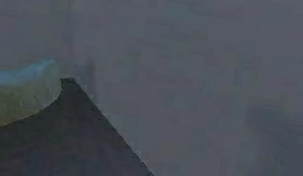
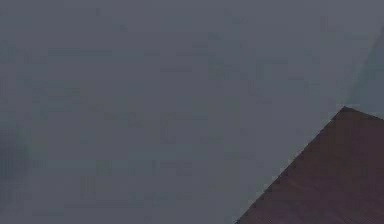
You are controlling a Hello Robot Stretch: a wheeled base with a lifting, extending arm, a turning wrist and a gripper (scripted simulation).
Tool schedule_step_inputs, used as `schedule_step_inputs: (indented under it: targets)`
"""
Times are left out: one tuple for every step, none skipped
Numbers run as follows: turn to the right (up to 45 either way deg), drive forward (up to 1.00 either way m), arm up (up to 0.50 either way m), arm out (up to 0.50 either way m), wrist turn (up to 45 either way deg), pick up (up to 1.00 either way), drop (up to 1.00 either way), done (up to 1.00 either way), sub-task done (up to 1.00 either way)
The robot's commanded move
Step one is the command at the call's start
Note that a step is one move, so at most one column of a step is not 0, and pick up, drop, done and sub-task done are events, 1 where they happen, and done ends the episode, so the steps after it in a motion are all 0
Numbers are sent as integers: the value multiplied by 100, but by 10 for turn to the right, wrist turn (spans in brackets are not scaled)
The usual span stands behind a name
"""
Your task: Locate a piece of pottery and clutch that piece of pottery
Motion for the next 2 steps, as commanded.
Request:
schedule_step_inputs:
  targets:
    - [-450,0,0,0,0,0,0,0,0]
    - [-450,0,0,0,0,0,0,0,0]
